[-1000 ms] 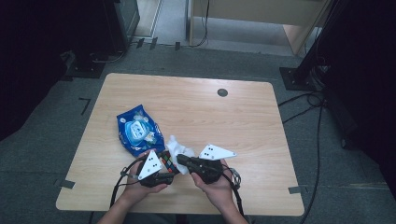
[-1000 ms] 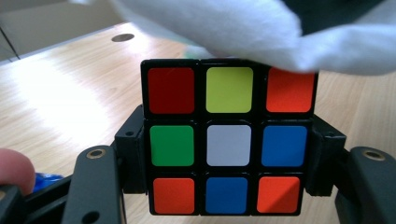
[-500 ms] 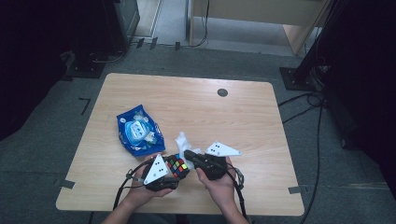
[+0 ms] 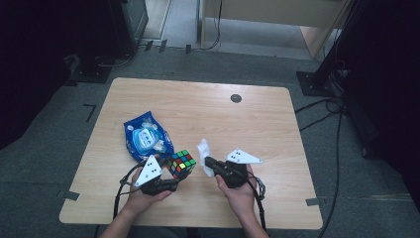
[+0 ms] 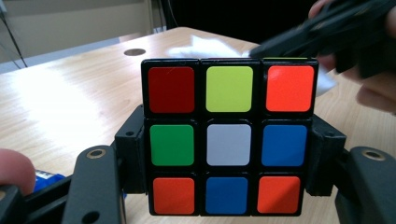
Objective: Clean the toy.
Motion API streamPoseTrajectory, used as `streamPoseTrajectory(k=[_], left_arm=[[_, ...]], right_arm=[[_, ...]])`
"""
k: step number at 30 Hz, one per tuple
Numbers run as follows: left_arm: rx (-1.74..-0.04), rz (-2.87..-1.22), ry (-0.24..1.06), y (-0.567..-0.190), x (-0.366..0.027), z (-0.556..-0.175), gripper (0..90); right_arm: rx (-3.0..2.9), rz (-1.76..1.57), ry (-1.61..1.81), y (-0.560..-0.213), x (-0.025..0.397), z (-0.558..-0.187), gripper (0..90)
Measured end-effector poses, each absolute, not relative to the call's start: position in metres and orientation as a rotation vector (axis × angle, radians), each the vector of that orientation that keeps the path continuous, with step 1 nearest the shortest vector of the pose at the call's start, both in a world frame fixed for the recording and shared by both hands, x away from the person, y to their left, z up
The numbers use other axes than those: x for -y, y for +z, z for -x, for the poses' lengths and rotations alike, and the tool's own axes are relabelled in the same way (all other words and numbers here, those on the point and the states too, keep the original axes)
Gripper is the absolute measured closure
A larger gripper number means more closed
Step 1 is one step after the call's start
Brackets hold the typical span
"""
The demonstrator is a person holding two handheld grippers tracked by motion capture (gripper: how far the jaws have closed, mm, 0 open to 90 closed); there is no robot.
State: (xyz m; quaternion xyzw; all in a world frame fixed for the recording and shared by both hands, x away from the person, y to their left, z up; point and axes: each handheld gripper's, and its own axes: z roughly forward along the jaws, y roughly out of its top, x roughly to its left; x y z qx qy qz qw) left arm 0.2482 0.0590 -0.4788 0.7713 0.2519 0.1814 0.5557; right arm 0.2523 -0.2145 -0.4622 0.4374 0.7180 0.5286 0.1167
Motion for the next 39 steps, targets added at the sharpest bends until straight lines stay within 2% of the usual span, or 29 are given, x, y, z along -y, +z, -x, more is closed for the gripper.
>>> streamPoseTrajectory(k=[5,8,15,18,21,26,31,39], left_arm=[[-0.593,-1.85,0.434,-0.482,-0.053,-0.248,34.1],[-0.598,-1.857,0.422,-0.484,-0.051,-0.249,34.2],[-0.641,-1.877,0.414,-0.492,-0.044,-0.251,34.1],[-0.636,-1.887,0.438,-0.492,-0.041,-0.25,34.1],[-0.64,-1.888,0.447,-0.492,-0.039,-0.249,34.1],[-0.633,-1.873,0.465,-0.49,-0.036,-0.245,34.1],[-0.587,-1.878,0.478,-0.488,-0.03,-0.239,34.1],[-0.565,-1.874,0.432,-0.489,-0.03,-0.24,33.3]], right_arm=[[-2.042,-1.33,1.36,-0.472,0.23,-0.259,88.2],[-2.006,-1.39,1.346,-0.474,0.236,-0.26,83.1],[-1.987,-1.427,1.566,-0.458,0.219,-0.251,43.9],[-2.03,-1.399,1.645,-0.451,0.2,-0.244,32.3],[-2.06,-1.387,1.711,-0.448,0.185,-0.239,25.8],[-2.093,-1.462,1.668,-0.456,0.17,-0.238,24.5],[-2.096,-1.512,1.655,-0.464,0.167,-0.238,33.7],[-2.117,-1.539,1.647,-0.463,0.17,-0.238,34.3]])
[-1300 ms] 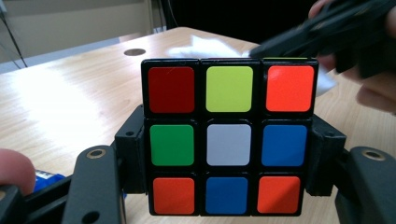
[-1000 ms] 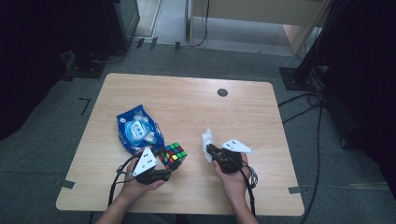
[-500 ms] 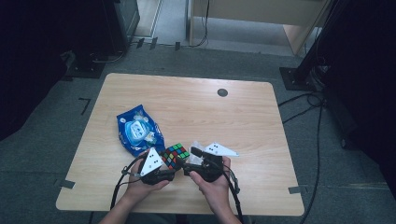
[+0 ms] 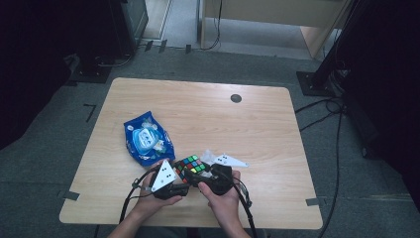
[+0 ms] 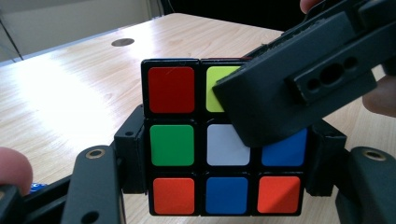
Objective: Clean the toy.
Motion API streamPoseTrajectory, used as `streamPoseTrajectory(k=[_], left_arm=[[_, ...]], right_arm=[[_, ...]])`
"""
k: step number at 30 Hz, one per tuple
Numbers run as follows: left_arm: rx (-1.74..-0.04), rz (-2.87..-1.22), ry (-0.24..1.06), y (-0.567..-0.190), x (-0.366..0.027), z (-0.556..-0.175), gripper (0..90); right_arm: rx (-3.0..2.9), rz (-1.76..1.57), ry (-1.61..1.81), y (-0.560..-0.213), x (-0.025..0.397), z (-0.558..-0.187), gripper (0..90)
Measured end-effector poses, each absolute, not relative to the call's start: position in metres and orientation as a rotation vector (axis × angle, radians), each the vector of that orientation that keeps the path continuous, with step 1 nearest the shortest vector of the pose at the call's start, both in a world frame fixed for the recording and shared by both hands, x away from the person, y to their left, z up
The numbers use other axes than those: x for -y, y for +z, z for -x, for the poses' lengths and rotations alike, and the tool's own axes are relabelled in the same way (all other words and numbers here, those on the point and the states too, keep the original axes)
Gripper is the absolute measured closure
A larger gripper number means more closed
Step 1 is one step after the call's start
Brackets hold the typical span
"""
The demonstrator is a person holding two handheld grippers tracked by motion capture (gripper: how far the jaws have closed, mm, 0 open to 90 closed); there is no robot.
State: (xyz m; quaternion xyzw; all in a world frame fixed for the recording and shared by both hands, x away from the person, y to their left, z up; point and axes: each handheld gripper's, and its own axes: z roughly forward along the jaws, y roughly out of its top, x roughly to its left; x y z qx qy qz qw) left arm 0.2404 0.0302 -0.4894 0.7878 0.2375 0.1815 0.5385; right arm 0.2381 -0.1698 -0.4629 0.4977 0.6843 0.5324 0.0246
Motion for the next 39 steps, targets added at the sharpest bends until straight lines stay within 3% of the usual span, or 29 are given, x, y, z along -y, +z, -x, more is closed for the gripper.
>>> streamPoseTrajectory(k=[5,10,19,30,39], left_arm=[[-0.481,-1.928,0.439,-0.493,-0.038,-0.242,32.6],[-0.504,-1.923,0.475,-0.495,-0.047,-0.248,32.4],[-0.455,-1.965,0.548,-0.496,-0.038,-0.242,30.1],[-0.421,-1.925,0.561,-0.489,-0.029,-0.233,19.6],[-0.392,-1.958,0.581,-0.493,-0.025,-0.23,30.3]], right_arm=[[-2.062,-1.556,1.66,-0.454,0.187,-0.243,34.3],[-2.071,-1.54,1.687,-0.44,0.205,-0.246,34.3],[-2.25,-1.491,1.636,-0.444,0.188,-0.246,34.2],[-2.317,-1.504,1.55,-0.45,0.178,-0.245,34.1],[-2.345,-1.514,1.522,-0.454,0.176,-0.247,34.1]])
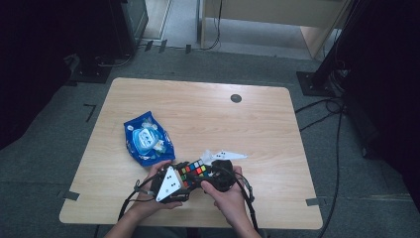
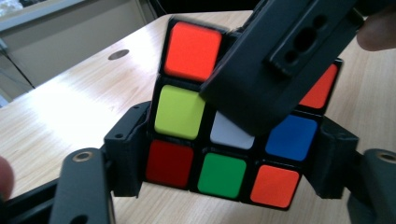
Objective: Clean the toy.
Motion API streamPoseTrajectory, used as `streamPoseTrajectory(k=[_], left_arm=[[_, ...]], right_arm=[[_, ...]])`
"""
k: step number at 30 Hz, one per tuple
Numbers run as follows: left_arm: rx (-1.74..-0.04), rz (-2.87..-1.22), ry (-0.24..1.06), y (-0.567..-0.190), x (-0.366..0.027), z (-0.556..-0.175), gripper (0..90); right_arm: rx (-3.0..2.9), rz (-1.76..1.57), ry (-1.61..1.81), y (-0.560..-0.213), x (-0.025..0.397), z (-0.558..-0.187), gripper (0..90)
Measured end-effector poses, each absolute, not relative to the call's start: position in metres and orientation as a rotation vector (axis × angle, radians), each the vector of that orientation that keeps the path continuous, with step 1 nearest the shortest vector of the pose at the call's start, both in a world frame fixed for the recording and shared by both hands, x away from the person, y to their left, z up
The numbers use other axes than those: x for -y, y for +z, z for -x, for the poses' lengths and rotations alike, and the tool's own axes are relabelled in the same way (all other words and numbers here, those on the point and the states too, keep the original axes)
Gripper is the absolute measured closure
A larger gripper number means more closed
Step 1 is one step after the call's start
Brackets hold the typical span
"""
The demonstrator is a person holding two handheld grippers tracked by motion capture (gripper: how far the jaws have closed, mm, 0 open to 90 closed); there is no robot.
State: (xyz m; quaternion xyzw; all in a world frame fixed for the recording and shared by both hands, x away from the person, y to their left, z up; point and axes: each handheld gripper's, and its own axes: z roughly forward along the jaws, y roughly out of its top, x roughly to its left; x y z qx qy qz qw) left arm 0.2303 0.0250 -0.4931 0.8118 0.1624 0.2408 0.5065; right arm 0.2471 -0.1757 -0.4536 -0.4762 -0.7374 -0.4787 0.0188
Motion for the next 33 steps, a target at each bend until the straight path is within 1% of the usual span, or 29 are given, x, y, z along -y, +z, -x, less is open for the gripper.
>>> streamPoseTrajectory(k=[1,3,7,9,10,12,14,20,22,23,26,30,31,32,33], left_arm=[[-0.402,-1.956,0.593,-0.493,-0.025,-0.23,33.7],[-0.445,-1.947,0.588,-0.491,-0.031,-0.235,34.0],[-0.57,-1.912,0.583,-0.489,-0.049,-0.248,33.9],[-0.614,-1.896,0.577,-0.488,-0.058,-0.253,34.0],[-0.632,-1.887,0.572,-0.488,-0.06,-0.254,34.0],[-0.659,-1.872,0.555,-0.487,-0.064,-0.257,33.9],[-0.669,-1.874,0.557,-0.487,-0.065,-0.258,33.9],[-0.659,-1.883,0.548,-0.488,-0.062,-0.257,33.9],[-0.654,-1.887,0.545,-0.489,-0.061,-0.256,33.9],[-0.651,-1.887,0.543,-0.489,-0.06,-0.256,33.9],[-0.646,-1.89,0.534,-0.489,-0.059,-0.255,33.9],[-0.636,-1.893,0.523,-0.489,-0.056,-0.253,33.9],[-0.632,-1.894,0.52,-0.489,-0.055,-0.253,33.9],[-0.63,-1.895,0.517,-0.489,-0.055,-0.253,33.9],[-0.627,-1.896,0.514,-0.49,-0.054,-0.253,33.9]], right_arm=[[2.287,1.479,-1.486,-0.454,0.176,-0.247,33.7],[2.285,1.455,-1.498,-0.453,0.178,-0.248,33.7],[2.269,1.377,-1.62,-0.445,0.192,-0.25,27.9],[2.3,1.405,-1.653,-0.444,0.201,-0.252,28.8],[2.31,1.427,-1.661,-0.447,0.207,-0.254,31.2],[2.364,1.469,-1.64,-0.455,0.212,-0.258,32.9],[2.488,1.527,-1.533,-0.472,0.215,-0.264,35.3],[2.635,1.542,-1.322,-0.507,0.214,-0.27,37.5],[2.654,1.536,-1.291,-0.513,0.212,-0.27,37.4],[2.664,1.533,-1.309,-0.514,0.212,-0.269,38.8],[2.707,1.519,-1.322,-0.515,0.214,-0.268,48.2],[2.853,1.525,-1.305,-0.517,0.212,-0.264,71.7],[2.837,1.547,-1.295,-0.516,0.213,-0.264,81.7],[2.813,1.567,-1.291,-0.516,0.214,-0.265,85.9],[2.79,1.573,-1.301,-0.515,0.216,-0.266,87.1]])
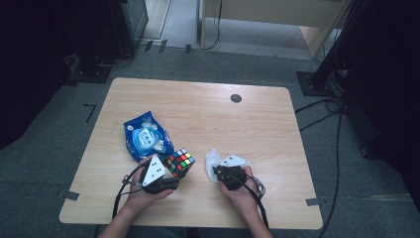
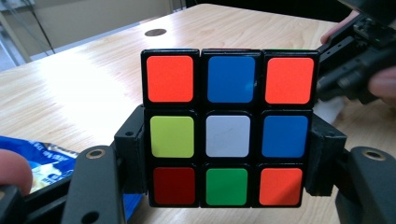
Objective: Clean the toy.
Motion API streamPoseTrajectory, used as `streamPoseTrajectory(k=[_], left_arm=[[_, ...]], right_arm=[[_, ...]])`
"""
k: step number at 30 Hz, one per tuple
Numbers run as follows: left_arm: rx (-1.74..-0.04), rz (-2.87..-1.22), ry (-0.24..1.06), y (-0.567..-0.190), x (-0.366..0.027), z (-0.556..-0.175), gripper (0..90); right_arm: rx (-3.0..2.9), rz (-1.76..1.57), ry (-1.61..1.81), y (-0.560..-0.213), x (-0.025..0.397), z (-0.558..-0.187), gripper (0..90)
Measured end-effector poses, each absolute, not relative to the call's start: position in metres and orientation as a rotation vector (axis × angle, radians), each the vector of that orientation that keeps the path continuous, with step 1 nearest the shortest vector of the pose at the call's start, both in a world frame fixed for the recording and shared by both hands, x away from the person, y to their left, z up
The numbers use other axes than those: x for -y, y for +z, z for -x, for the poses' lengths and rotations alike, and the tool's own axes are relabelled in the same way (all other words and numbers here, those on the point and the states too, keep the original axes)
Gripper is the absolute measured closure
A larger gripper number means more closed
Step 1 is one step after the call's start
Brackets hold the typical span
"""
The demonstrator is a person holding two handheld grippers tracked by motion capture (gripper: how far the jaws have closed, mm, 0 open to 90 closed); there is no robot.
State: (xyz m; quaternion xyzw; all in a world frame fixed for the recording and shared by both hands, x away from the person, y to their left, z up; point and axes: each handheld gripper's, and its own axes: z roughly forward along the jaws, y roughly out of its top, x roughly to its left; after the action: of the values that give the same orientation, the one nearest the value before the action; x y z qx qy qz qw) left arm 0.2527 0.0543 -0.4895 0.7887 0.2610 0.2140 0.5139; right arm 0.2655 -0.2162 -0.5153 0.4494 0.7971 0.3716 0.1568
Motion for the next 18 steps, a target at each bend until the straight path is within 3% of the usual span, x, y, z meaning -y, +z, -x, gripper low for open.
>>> streamPoseTrajectory(k=[7,18], left_arm=[[-0.553,-1.925,0.473,-0.494,-0.042,-0.245,33.9],[-0.498,-1.95,0.46,-0.497,-0.024,-0.236,34.0]], right_arm=[[-2.13,-1.271,1.61,-0.476,0.227,-0.255,88.2],[-2.162,-1.166,1.807,-0.458,0.194,-0.236,88.7]])
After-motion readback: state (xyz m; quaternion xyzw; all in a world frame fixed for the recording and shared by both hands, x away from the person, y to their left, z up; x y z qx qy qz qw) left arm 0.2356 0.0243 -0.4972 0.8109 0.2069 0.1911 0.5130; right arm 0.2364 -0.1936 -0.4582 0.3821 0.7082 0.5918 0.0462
